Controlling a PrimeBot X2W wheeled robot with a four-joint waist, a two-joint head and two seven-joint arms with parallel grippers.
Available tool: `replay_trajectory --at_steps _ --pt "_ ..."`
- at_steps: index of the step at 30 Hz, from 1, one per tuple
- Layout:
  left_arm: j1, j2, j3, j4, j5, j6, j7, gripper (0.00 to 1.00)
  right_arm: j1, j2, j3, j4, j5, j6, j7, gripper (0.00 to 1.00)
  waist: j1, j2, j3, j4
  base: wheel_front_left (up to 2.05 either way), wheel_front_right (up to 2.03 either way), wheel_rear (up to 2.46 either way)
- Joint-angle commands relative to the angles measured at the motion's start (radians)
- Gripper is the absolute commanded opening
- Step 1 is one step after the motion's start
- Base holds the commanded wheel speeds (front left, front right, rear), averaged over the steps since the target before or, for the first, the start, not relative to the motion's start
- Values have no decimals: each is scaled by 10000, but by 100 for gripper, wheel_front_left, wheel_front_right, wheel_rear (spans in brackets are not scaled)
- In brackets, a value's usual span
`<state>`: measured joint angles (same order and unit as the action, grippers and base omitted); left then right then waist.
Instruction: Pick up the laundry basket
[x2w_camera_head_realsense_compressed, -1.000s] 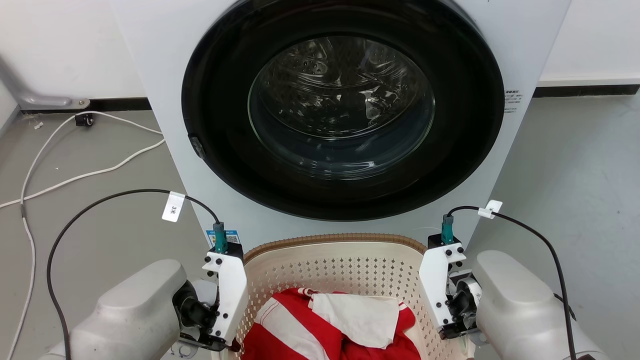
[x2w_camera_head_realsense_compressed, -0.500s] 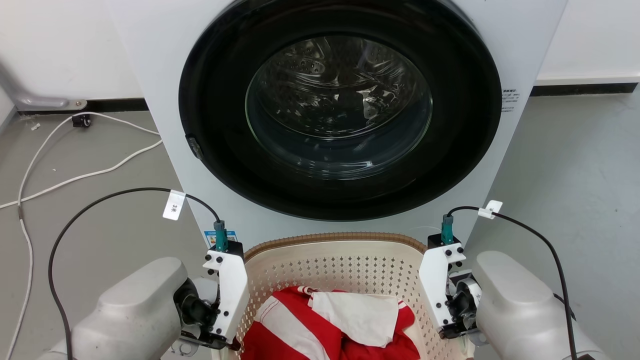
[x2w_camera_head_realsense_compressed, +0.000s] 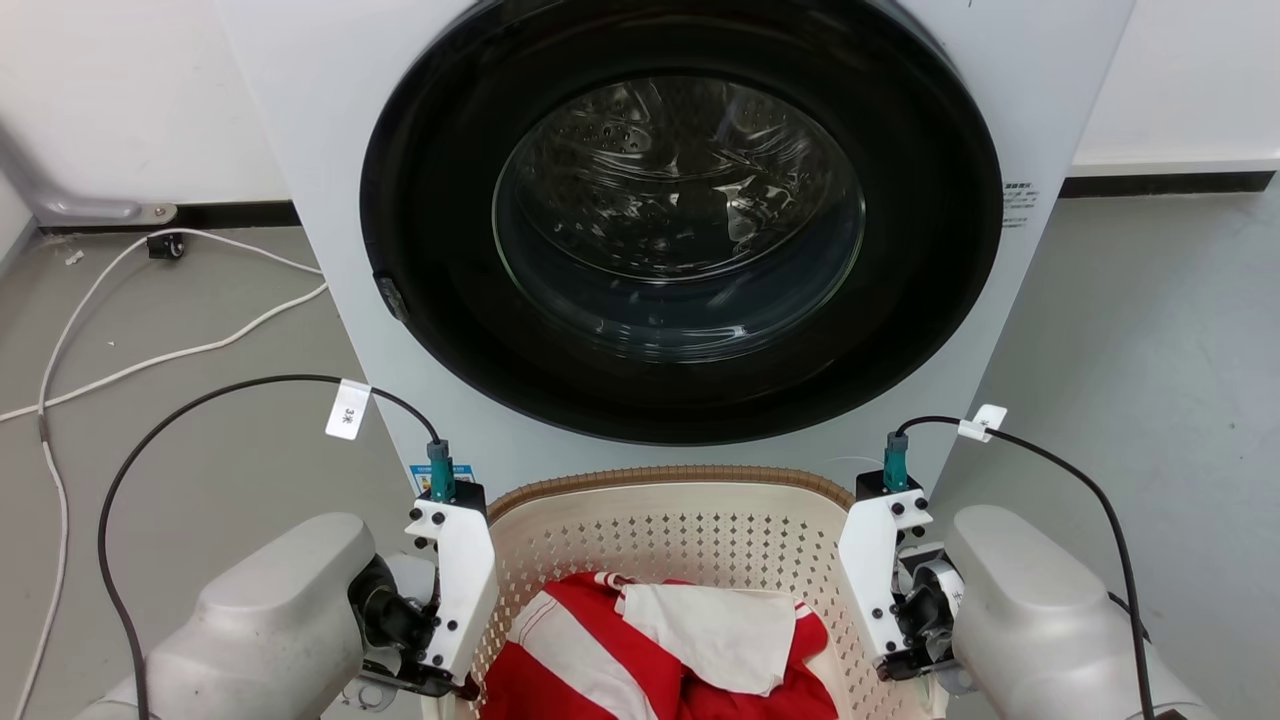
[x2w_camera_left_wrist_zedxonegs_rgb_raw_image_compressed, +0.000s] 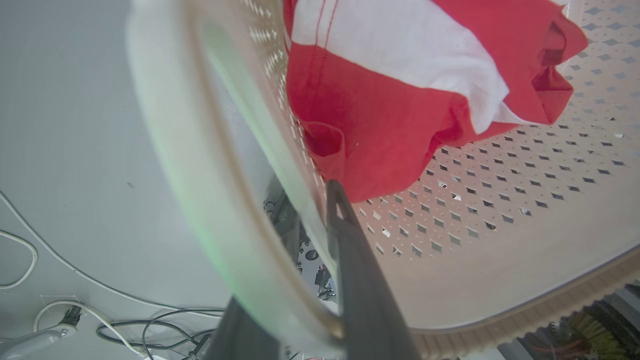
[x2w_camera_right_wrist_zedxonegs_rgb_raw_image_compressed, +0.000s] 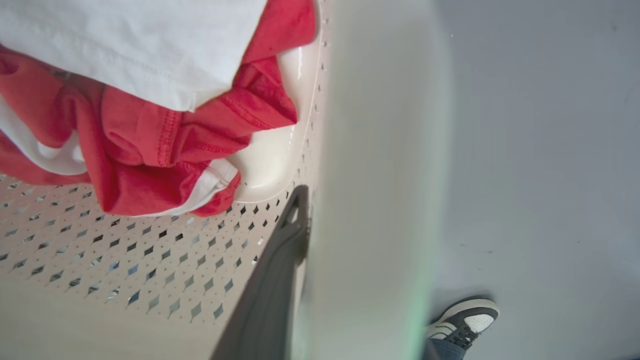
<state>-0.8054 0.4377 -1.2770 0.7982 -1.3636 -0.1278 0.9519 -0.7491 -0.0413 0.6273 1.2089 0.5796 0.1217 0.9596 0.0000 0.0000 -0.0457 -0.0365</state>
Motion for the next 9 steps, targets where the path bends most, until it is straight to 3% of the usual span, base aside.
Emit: replay_trajectory --at_steps 1,9 --pt "-103 158 -66 108 170 -38 50 0 42 -162 165 41 -127 165 8 0 0 0 -9 -2 0 0 0" --pt "-63 91 -66 217 208 -38 -42 0 67 -162 262 70 -25 165 -57 0 0 0 -70 1 0 0 0"
